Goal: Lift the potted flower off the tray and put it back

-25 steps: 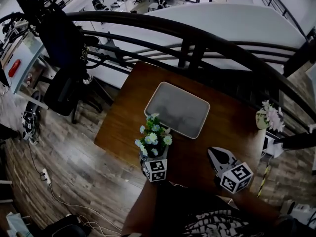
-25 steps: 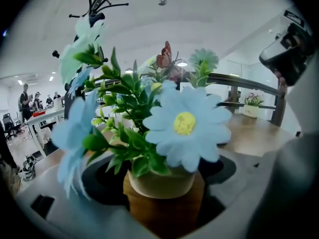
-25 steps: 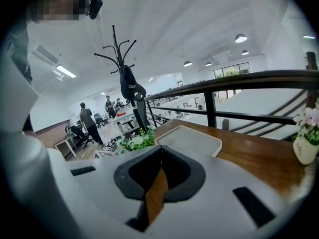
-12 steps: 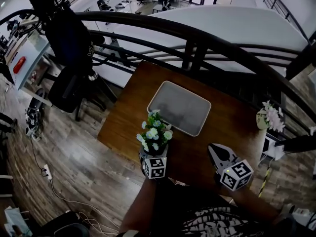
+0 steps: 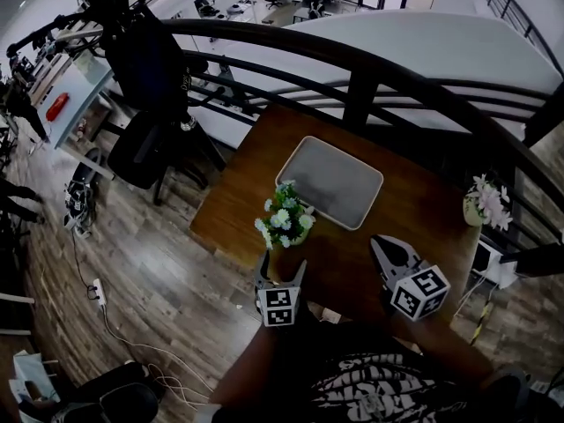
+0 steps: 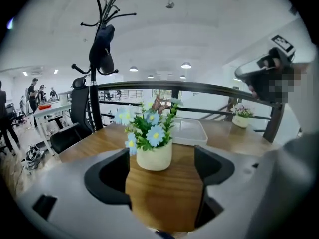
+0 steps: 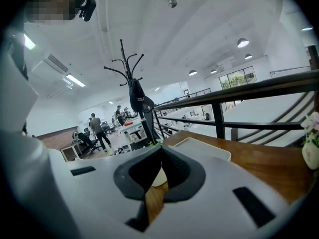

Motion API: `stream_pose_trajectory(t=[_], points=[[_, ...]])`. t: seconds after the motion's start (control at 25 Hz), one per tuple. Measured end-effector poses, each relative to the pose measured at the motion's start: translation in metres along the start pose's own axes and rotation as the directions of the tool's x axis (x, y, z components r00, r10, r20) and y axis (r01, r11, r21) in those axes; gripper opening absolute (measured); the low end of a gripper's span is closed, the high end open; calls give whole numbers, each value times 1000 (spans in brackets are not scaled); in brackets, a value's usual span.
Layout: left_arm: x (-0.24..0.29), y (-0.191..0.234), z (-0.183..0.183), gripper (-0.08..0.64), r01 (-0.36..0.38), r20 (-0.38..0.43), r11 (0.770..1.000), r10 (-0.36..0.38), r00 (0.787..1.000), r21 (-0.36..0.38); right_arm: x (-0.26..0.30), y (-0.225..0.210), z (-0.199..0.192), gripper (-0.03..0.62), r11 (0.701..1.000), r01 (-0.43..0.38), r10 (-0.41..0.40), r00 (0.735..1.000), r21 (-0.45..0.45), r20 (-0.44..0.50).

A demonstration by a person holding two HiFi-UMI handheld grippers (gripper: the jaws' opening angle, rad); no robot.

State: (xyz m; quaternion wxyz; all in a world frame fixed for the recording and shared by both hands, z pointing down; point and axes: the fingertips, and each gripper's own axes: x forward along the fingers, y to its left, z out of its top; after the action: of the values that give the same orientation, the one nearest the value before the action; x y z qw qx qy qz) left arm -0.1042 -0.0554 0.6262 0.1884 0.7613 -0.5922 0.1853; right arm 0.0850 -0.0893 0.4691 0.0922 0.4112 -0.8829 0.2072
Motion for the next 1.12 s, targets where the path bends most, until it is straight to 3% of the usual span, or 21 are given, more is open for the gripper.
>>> stream_pose_trajectory(t=[0.16, 0.36, 0.56, 0.88, 1.12], points=[[-31, -6, 21, 188, -4, 55, 999, 6, 998, -34, -4, 7, -1, -2, 999, -30, 31, 999, -36, 9], [-61, -10, 33, 18, -41, 89, 997, 47, 995, -68, -18, 15, -25, -2, 996, -79, 77, 996, -49, -39], [-91, -12, 36, 9, -51, 102, 994, 61, 993, -92, -25, 25, -49, -2, 993, -117, 115, 990, -26, -85], [-126, -14, 37, 9, -78, 86, 994, 84, 993, -76, -24, 45, -42, -2, 986, -167, 165, 984, -20, -71], [-129, -20, 34, 9, -71, 59, 997, 73, 996, -41, -31, 39, -47, -2, 989, -150, 150, 987, 8, -57]])
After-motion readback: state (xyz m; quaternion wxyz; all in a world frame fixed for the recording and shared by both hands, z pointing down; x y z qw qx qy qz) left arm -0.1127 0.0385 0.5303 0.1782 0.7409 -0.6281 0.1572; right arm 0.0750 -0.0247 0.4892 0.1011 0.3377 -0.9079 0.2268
